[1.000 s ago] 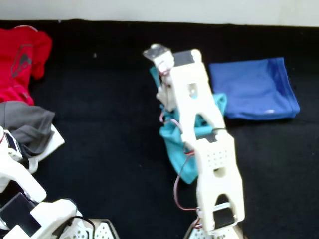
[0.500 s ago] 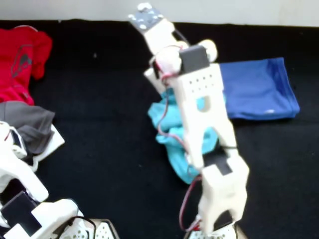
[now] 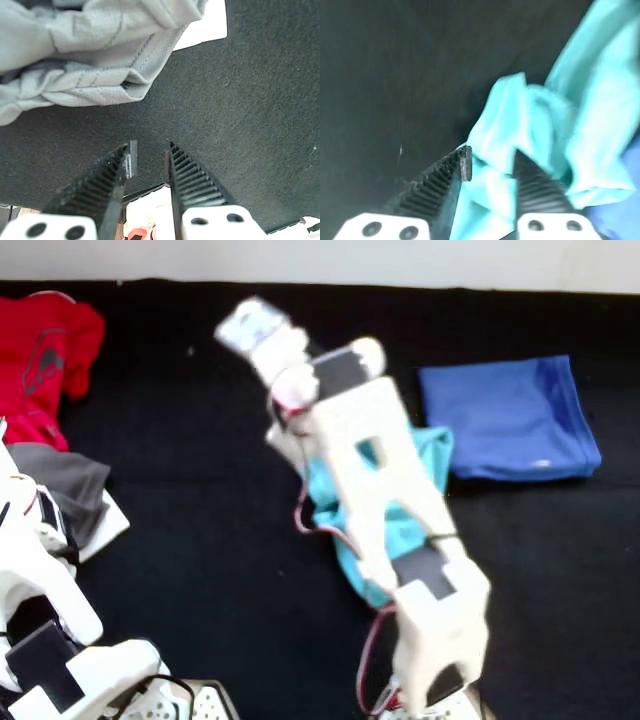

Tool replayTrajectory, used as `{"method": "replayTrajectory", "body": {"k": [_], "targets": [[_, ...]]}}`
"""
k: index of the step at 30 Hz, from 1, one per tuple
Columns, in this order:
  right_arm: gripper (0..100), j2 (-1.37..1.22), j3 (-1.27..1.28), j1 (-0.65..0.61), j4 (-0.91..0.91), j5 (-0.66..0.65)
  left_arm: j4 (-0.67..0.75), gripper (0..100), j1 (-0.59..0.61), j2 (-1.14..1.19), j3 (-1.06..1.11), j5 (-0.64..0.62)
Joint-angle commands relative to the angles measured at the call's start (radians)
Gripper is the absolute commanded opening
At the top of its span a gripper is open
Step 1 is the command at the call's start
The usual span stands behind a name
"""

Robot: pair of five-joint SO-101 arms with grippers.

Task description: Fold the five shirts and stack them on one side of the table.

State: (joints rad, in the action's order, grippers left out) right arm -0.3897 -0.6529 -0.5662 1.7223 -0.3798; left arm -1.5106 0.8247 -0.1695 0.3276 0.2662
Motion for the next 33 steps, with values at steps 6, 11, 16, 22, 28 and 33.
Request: {"method": "replayTrajectory", "body": {"k": [6,11,16,22,28,33], "targets": [[32.1,-0.243,0.028,-0.004,-0.145,-0.012,-0.002,11,0.050,-0.031,-0.004,0.008],[32.1,-0.305,0.028,-0.047,-0.173,-0.012,-0.002,11,0.059,-0.031,-0.004,0.009],[32.0,-0.363,0.028,-0.035,-0.228,-0.012,-0.002,11,0.056,-0.031,-0.004,0.009],[6.7,-0.395,0.025,0.015,-0.232,-0.012,-0.008,11,0.059,-0.031,-0.004,0.009],[0.7,-0.325,-0.104,0.070,-0.180,-0.009,-0.008,11,0.054,-0.031,-0.004,0.009],[0.6,-0.216,-0.315,0.064,-0.035,-0.012,-0.002,11,0.053,-0.031,-0.004,0.009]]}}
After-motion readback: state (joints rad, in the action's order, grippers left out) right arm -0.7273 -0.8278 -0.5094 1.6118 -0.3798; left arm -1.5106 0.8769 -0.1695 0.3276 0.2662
